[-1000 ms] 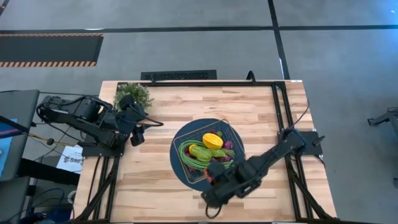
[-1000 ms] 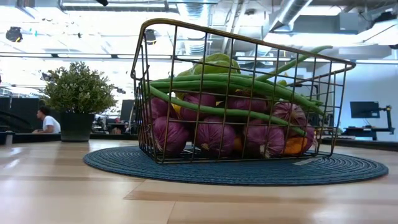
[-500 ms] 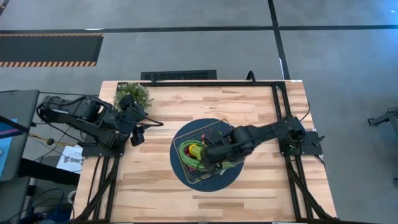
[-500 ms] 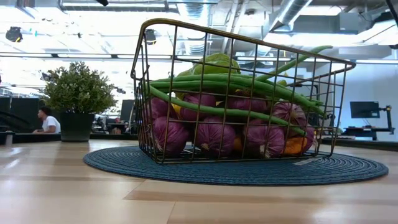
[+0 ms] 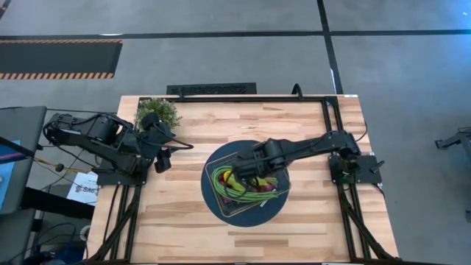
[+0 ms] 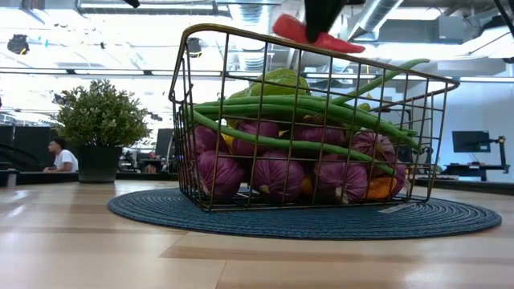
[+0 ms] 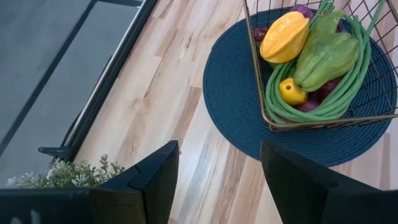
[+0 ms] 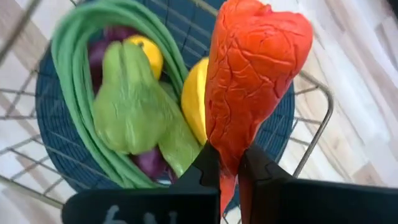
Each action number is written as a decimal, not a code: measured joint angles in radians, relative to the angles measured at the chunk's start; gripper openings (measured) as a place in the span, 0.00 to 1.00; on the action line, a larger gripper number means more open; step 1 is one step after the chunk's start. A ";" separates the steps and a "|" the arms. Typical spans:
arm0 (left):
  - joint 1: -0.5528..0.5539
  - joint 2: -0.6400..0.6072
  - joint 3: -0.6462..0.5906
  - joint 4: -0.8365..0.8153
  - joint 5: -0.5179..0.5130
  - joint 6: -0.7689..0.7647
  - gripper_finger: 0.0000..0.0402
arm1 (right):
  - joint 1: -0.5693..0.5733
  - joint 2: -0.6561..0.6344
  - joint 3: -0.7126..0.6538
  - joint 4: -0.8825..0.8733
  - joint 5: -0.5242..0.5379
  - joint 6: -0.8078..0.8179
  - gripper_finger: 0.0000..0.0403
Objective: Build produce basket
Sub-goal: Put the orange carrot into the gold wire basket
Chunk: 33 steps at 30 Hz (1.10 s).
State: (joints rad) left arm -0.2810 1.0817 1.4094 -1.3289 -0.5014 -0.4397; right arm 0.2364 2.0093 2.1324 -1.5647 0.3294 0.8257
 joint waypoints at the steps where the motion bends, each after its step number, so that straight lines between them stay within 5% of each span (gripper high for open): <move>1: 0.000 0.000 0.000 0.000 0.000 0.000 0.53 | -0.002 -0.003 -0.018 0.003 -0.009 0.000 0.05; 8: 0.000 0.000 0.000 0.000 0.002 0.006 0.53 | -0.005 -0.056 -0.149 0.036 -0.044 0.008 0.05; 15: 0.000 0.000 0.000 0.000 0.003 0.008 0.53 | -0.010 -0.301 -0.361 0.131 0.016 0.120 0.05; 24: 0.000 0.000 0.000 0.000 0.000 0.008 0.53 | 0.003 -0.651 -0.805 0.580 0.073 0.196 0.05; 33: 0.000 0.000 0.000 0.001 -0.001 -0.015 0.53 | -0.001 -0.722 -1.072 0.888 0.010 0.196 0.05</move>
State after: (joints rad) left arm -0.2810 1.0817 1.4094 -1.3281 -0.5022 -0.4547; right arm 0.2358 1.2877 1.0606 -0.6772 0.3395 1.0217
